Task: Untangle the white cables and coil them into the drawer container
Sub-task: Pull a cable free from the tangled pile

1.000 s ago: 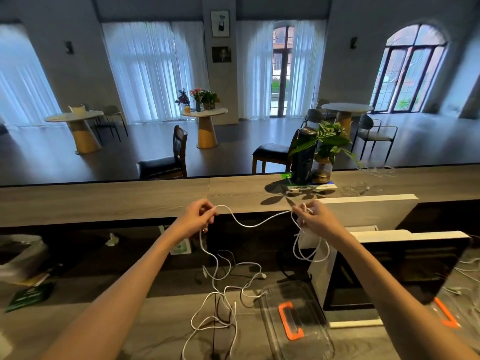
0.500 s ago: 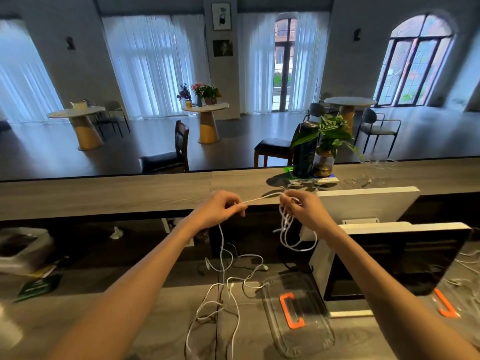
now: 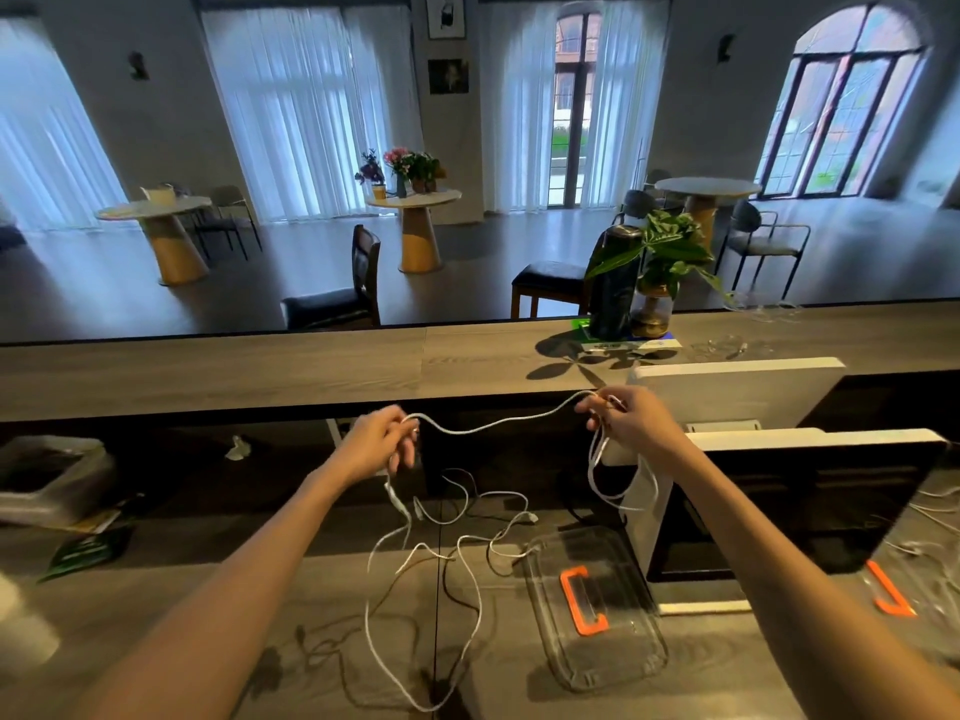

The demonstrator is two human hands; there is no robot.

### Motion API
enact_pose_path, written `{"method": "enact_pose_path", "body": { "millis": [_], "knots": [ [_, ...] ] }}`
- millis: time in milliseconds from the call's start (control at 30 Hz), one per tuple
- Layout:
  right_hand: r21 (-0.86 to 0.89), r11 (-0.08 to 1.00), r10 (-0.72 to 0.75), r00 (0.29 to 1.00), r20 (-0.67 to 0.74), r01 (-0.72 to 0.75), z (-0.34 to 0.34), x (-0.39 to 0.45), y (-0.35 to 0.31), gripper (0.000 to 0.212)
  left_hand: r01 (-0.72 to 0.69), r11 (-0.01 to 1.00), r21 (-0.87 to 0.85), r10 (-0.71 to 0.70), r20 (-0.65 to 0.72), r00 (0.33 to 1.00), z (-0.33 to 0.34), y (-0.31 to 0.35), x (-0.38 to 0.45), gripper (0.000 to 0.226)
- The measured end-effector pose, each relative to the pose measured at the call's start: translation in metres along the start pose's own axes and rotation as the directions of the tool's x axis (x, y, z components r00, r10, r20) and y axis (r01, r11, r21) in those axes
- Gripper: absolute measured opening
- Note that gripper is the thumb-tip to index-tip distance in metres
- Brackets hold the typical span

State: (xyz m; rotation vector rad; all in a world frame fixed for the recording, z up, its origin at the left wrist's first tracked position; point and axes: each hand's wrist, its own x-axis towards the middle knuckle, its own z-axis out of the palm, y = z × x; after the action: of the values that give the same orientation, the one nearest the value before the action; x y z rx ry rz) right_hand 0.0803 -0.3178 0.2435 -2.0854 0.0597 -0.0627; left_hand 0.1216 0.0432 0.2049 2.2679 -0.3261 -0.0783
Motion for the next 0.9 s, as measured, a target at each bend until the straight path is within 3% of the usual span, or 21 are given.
{"method": "enact_pose_path", "body": {
  "millis": [100, 200, 300, 433, 567, 667, 733, 900],
  "knots": [
    [-0.096, 0.991, -0.089, 0.994, 0.069, 0.095, 0.018, -0.003, -0.011, 0.031, -0.158, 0.986, 0.055, 0.16, -0.027, 0.987, 0.003, 0.048, 0.007, 0.023],
    [-0.183, 0.934, -0.282, 0.947, 0.151, 0.308, 0.035, -0.005, -0.023, 0.052, -0.274, 0.957, 0.092, 0.268, 0.075, 0.961, 0.012, 0.089, 0.011, 0.026],
    [-0.157, 0.898, -0.378, 0.903, 0.207, 0.412, 0.047, 0.001, -0.025, 0.036, -0.364, 0.926, 0.104, 0.349, 0.142, 0.926, 0.021, 0.111, 0.015, 0.027],
    [-0.165, 0.902, -0.357, 0.905, 0.234, 0.398, 0.052, 0.004, -0.016, 0.015, -0.371, 0.919, 0.134, 0.355, 0.126, 0.926, 0.025, 0.108, 0.02, 0.026],
    [0.024, 0.97, -0.241, 0.942, 0.234, 0.242, 0.041, 0.005, -0.004, 0.028, -0.295, 0.947, 0.125, 0.283, 0.105, 0.953, 0.028, 0.085, 0.019, 0.028],
    [-0.029, 0.969, -0.219, 0.912, 0.345, 0.244, 0.049, 0.0, -0.005, 0.037, -0.288, 0.957, 0.017, 0.286, 0.091, 0.954, 0.036, 0.088, 0.02, 0.026],
    [-0.063, 0.956, -0.246, 0.897, 0.367, 0.288, 0.059, -0.003, -0.003, 0.031, -0.31, 0.95, 0.028, 0.305, 0.106, 0.946, 0.044, 0.099, 0.024, 0.023],
    [-0.025, 0.969, -0.234, 0.948, 0.216, 0.245, 0.053, -0.004, 0.004, 0.031, -0.295, 0.949, 0.111, 0.282, 0.123, 0.952, 0.043, 0.085, 0.026, 0.023]
  ]
}}
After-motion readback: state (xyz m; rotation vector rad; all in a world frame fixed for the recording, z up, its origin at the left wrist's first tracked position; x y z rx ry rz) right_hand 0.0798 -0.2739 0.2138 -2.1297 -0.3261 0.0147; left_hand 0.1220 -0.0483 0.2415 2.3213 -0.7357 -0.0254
